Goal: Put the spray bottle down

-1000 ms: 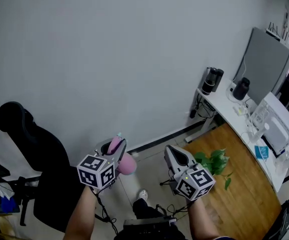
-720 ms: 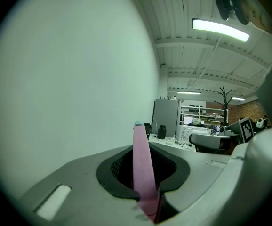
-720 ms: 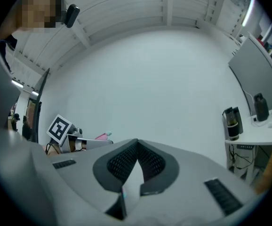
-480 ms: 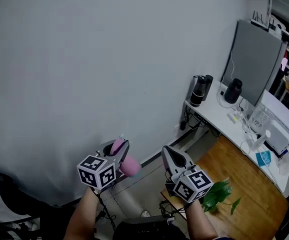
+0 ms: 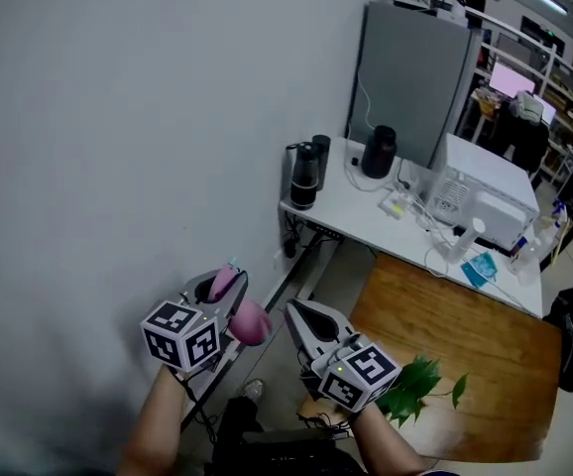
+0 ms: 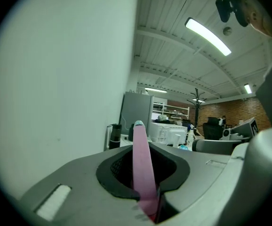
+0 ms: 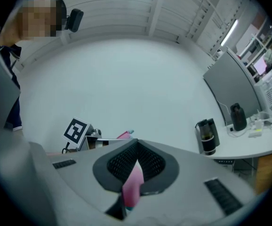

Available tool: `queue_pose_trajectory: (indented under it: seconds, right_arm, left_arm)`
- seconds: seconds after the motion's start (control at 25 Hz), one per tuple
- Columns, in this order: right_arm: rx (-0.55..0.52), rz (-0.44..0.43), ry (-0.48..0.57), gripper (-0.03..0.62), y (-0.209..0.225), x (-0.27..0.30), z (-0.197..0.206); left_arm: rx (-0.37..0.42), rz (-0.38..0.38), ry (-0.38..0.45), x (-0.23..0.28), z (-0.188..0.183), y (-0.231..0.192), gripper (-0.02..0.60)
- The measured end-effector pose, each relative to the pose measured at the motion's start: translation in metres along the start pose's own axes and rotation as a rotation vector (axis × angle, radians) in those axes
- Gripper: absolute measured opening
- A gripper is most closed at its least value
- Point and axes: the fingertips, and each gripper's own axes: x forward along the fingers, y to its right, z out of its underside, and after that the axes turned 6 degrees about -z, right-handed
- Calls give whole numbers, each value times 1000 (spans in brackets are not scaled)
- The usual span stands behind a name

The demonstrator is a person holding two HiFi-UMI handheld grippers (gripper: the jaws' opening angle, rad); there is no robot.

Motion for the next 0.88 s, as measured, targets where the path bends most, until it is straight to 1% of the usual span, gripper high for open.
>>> queue_pose_trajectory:
  seconds: [0.16, 0.24, 0.32, 0.4, 0.52, 0.6, 0.68, 0.8, 0.88]
  right_arm:
    - [-9, 153, 4, 6, 43, -1, 4]
    - [-29, 238, 9, 6, 61, -2, 2]
    - [-61, 341, 22, 6, 75, -12, -6]
    - [-83, 447, 46, 6, 83, -29, -14]
    - [-110, 591, 66, 6, 89, -56, -19]
    - [-120, 682, 77, 6, 89, -76, -21]
    - [-133, 763, 90, 6, 84, -98, -24]
    - [-156, 879, 116, 6, 70, -135, -30]
    - [-165, 952, 134, 6, 59, -161, -33]
  left_arm:
    - [31, 198, -48, 71, 6, 18, 66]
    - [56, 303, -55, 102, 3, 32, 66]
    - [76, 429, -69, 129, 3, 56, 66]
    - [86, 551, -101, 146, 11, 84, 66]
    - [93, 699, -131, 161, 19, 123, 66]
    - [101, 780, -142, 165, 22, 149, 66]
    - [107, 845, -154, 165, 27, 171, 66]
    - [119, 924, -173, 161, 36, 204, 66]
    - [132, 962, -184, 158, 43, 223, 66]
